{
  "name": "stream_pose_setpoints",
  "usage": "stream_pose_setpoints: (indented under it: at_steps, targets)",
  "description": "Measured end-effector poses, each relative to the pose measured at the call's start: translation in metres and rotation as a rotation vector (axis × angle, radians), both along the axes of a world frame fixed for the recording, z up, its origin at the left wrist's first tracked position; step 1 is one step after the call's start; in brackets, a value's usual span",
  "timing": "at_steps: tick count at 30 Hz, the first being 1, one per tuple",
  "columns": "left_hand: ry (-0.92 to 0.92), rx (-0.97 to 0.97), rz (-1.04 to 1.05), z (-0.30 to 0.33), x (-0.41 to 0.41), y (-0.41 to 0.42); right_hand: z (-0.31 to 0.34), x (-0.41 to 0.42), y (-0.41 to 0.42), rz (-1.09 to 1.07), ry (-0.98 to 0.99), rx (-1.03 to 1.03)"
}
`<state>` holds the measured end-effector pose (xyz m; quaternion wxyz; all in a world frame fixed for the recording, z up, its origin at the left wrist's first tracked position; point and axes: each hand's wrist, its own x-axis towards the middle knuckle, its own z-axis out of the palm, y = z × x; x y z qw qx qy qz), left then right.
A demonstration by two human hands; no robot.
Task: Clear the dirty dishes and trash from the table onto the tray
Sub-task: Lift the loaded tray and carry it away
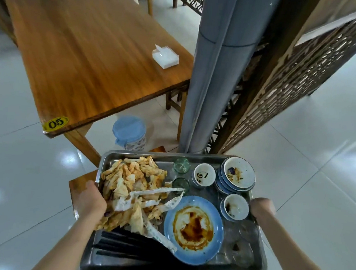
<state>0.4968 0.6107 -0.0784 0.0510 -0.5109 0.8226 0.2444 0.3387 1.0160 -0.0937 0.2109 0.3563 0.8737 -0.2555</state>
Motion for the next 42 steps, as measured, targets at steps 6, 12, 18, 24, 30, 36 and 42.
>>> stream_pose_setpoints:
  at_steps: [6, 12, 18, 24, 30, 36, 42]
  targets:
    - [-0.039, -0.011, -0.188, 0.023, -0.023, 0.022, 0.019, 0.025, 0.036, -0.122, 0.022, -0.03]
    - [-0.019, -0.006, -0.274, 0.041, -0.045, 0.046, 0.043, 0.05, 0.072, -0.213, 0.052, -0.035]
    - [0.013, -0.018, -0.421, 0.056, -0.071, 0.072, 0.066, 0.085, 0.107, -0.311, 0.063, -0.04]
    - [-0.011, -0.056, -0.587, 0.073, -0.093, 0.115, 0.087, 0.131, 0.144, -0.46, 0.077, -0.013]
    - [-0.028, -0.061, -0.725, 0.084, -0.11, 0.16, 0.103, 0.17, 0.18, -0.615, 0.064, 0.01]
    - [0.049, 0.032, -0.788, 0.104, -0.139, 0.216, 0.119, 0.198, 0.218, -0.723, 0.087, 0.028]
    - [0.082, -0.003, -0.869, 0.131, -0.168, 0.273, 0.136, 0.206, 0.256, -0.82, 0.146, -0.016]
